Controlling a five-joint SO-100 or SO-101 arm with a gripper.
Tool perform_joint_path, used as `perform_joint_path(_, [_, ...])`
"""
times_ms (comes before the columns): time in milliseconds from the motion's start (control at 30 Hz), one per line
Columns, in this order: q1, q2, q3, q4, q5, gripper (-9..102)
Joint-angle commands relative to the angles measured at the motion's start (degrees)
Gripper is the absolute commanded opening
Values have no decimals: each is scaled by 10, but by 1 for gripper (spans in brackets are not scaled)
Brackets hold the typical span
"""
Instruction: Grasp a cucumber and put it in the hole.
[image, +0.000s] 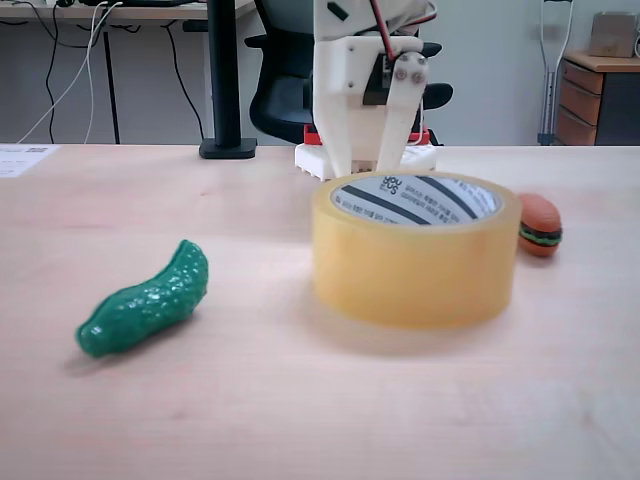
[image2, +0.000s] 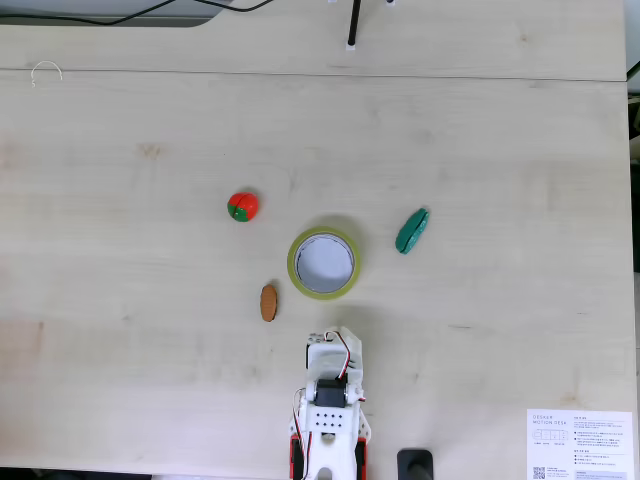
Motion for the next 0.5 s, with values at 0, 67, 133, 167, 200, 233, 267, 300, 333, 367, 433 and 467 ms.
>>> perform_joint_path(0, [5, 0, -2, 9, 4, 0])
perform_joint_path(67, [5, 0, -2, 9, 4, 0])
perform_joint_path(133, [5, 1, -2, 5, 4, 0])
perform_joint_path(167, [5, 1, -2, -1, 4, 0])
perform_joint_path(200, [5, 1, -4, -10, 4, 0])
perform_joint_path(233, [5, 1, -9, -21, 3, 0])
perform_joint_path(267, [5, 1, -15, -33, 2, 0])
perform_joint_path(300, [5, 1, -21, -45, 4, 0])
perform_joint_path(333, [5, 1, -29, -53, 4, 0])
perform_joint_path(367, [8, 1, -38, -57, 4, 0])
perform_joint_path(433, [29, 1, -62, -80, 4, 4])
perform_joint_path(467, [40, 1, -72, -95, 4, 6])
